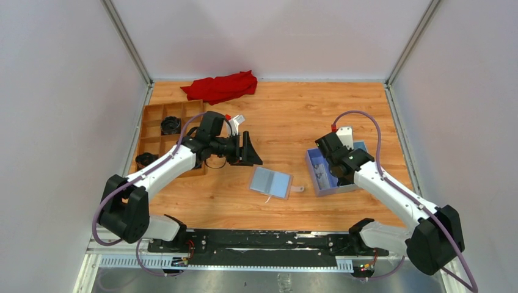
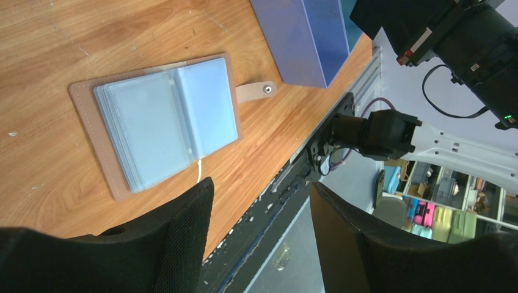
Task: Take the credit cards out of the card holder
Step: Place the credit card in the storage box.
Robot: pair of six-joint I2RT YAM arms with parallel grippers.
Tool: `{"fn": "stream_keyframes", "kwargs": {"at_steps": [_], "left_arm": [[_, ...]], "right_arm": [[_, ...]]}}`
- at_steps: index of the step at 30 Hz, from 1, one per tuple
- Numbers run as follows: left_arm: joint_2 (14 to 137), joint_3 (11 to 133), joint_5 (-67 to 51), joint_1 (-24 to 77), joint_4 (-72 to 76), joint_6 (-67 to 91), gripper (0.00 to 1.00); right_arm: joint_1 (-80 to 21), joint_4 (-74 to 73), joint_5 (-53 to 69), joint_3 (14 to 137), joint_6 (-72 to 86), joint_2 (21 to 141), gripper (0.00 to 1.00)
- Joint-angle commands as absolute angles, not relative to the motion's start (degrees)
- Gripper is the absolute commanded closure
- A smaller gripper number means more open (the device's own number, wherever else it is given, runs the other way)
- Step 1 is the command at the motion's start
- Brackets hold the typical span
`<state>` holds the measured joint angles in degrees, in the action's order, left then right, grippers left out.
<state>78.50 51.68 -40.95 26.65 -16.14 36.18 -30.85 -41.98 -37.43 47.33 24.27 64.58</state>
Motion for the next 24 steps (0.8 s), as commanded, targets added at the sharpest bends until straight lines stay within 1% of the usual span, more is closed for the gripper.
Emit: {"fn": "stream_keyframes", "kwargs": {"at_steps": [1,7,17,21,24], "left_arm": [[79.3,51.3,-42.0,26.4,-15.9,35.8,0.37],[79.3,51.3,-42.0,26.4,-16.1,35.7,0.38],[78.2,51.1,-41.5,26.4,-16.9,35.6,0.38],[78.2,51.2,-41.6,26.4,-16.8,35.9,0.37],[77.9,51.2,-41.5,26.4,-16.8,36.1,0.37]], "right_arm": [[-32.5,-44.1,-37.1,46.9,26.5,65.7,1.00],[-32.5,-44.5,-39.6,45.5,27.8,66.7,1.00],[-32.4,-43.0,-40.8,43.9,31.4,72.4,1.00],[-32.3,-43.2,-39.3,45.1,31.3,75.0,0.93],[-32.3,-43.2,-36.9,46.1,30.4,75.7,0.92]]}}
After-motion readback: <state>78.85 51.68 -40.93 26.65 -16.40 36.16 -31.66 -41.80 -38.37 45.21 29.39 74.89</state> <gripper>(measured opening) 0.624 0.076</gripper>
